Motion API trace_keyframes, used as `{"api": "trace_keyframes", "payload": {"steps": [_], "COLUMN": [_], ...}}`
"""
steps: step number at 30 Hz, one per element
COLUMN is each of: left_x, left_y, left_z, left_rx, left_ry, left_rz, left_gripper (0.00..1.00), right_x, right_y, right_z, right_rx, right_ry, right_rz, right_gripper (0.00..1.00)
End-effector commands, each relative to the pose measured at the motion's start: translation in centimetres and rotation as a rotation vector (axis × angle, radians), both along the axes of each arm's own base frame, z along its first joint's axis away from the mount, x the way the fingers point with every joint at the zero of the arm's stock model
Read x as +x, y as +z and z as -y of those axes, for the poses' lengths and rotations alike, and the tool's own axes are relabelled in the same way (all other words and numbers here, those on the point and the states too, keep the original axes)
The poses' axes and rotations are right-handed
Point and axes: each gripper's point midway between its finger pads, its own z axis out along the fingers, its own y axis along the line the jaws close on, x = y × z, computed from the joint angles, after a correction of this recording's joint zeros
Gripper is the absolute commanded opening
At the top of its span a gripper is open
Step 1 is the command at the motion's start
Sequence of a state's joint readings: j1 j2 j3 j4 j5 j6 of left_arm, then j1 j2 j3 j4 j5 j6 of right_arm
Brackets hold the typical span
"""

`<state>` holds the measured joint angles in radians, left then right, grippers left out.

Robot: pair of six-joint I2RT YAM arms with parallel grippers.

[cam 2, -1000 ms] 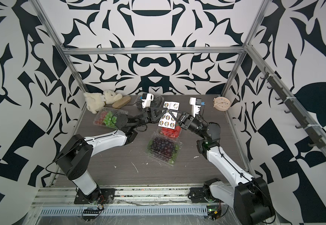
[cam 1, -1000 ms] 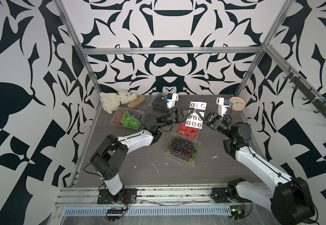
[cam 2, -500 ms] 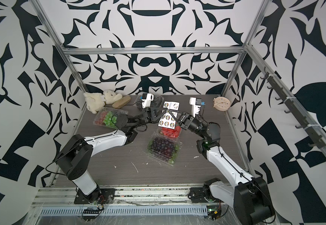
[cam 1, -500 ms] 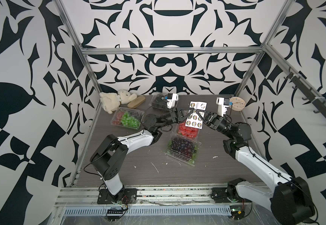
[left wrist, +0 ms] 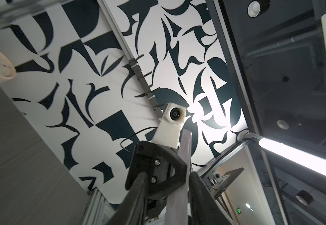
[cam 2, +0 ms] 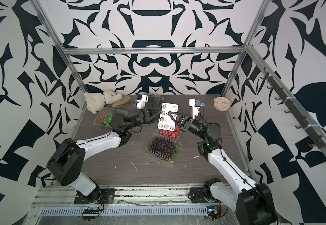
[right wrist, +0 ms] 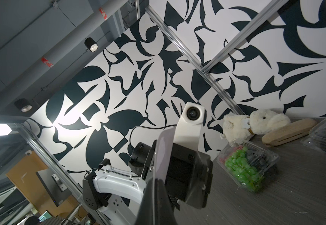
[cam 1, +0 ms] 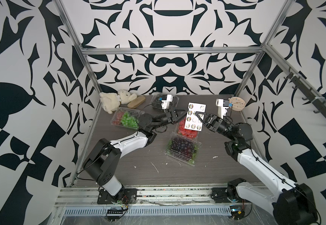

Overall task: Label fruit boxes
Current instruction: Adjust the label sticker.

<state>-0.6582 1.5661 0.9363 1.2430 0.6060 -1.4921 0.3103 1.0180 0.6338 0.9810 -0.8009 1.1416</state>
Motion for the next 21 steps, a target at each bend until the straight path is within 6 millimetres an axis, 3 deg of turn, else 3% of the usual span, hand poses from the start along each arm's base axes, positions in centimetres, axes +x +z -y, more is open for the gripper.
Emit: {"api": "trace_keyframes", "payload": {"steps": [1, 6, 7, 12, 16, 21], "left_x": [-0.3, -1.0, -1.9, -4.0, -3.6, -3.3], "left_y": [1.1, 0.7, 1.8, 2.2, 0.4, -0.3], "left_z": [-2.0, -2.6, -3.0, -0.4, 2.0, 2.6], "left_rx": [0.062, 0.257, 0.268, 0.326, 0.364, 0.375], "left_ry": [0.078, 0.175, 0.188, 0.117, 0.055, 0.051], "left_rz": [0.048, 0.07, 0.102, 0.146, 0.116, 0.106], "left_gripper": [0.4, 0.39, 0.38, 0.37, 0.35, 0.35], "right_x": [-1.0, -0.5, -0.5, -0.5, -0.6, -0.9], "right_y": [1.4, 0.6, 0.5, 0.3, 0.3, 0.5], "right_z": [0.0, 0.3, 0.3, 0.3, 0.3, 0.4], "right_rx": [-0.041, -0.102, -0.113, -0.127, -0.126, -0.126], "right_ry": [-0.022, -0.074, -0.082, -0.091, -0.086, -0.085], "right_rz": [0.092, 0.08, 0.078, 0.083, 0.083, 0.089], "right_gripper": [0.0, 0.0, 0.0, 0.0, 0.0, 0.0]}}
